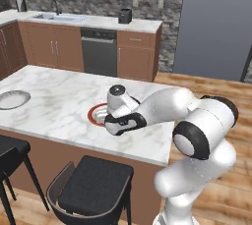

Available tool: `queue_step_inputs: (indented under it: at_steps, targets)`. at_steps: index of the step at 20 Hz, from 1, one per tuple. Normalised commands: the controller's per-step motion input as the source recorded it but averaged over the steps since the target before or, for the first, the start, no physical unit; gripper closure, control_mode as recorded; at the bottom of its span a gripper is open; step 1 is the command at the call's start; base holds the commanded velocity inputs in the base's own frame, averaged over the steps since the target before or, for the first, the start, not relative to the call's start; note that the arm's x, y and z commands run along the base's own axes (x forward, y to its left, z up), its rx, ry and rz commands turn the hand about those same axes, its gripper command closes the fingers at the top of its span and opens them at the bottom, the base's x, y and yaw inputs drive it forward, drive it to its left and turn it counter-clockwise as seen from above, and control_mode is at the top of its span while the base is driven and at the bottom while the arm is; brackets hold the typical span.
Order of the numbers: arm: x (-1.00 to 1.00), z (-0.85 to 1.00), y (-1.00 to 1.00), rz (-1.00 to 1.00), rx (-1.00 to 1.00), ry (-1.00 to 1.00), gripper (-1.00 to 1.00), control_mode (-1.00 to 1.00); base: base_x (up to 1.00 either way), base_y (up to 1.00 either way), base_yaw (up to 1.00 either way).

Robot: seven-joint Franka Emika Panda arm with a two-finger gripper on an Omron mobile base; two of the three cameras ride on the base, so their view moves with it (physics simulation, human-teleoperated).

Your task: Transport the chicken drumstick and mushroom to the fridge. Place the chicken drumstick on the rack containing meat and place the mushroom on the rack containing the vegetable, ensuring meats and vegetables are on different racks.

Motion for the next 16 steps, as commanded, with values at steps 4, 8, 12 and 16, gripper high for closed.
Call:
queue_step_inputs:
  at_steps: [4, 8, 12, 16]
  targets:
    - [-1.00, 0.85, -0.63, -0.01, 0.02, 0.03, 1.00, -1.00, 0.00, 0.00, 0.00]
    - [-1.00, 1.00, -0.72, 0.00, 0.00, 0.04, 1.00, -1.00, 0.00, 0.00, 0.00]
    - [-0.88, 0.89, -0.50, 0.00, 0.00, 0.14, 1.00, -1.00, 0.00, 0.00, 0.00]
    - [-0.94, 0.72, -0.32, 0.04, -0.01, 0.02, 1.00, -1.00, 0.00, 0.00, 0.00]
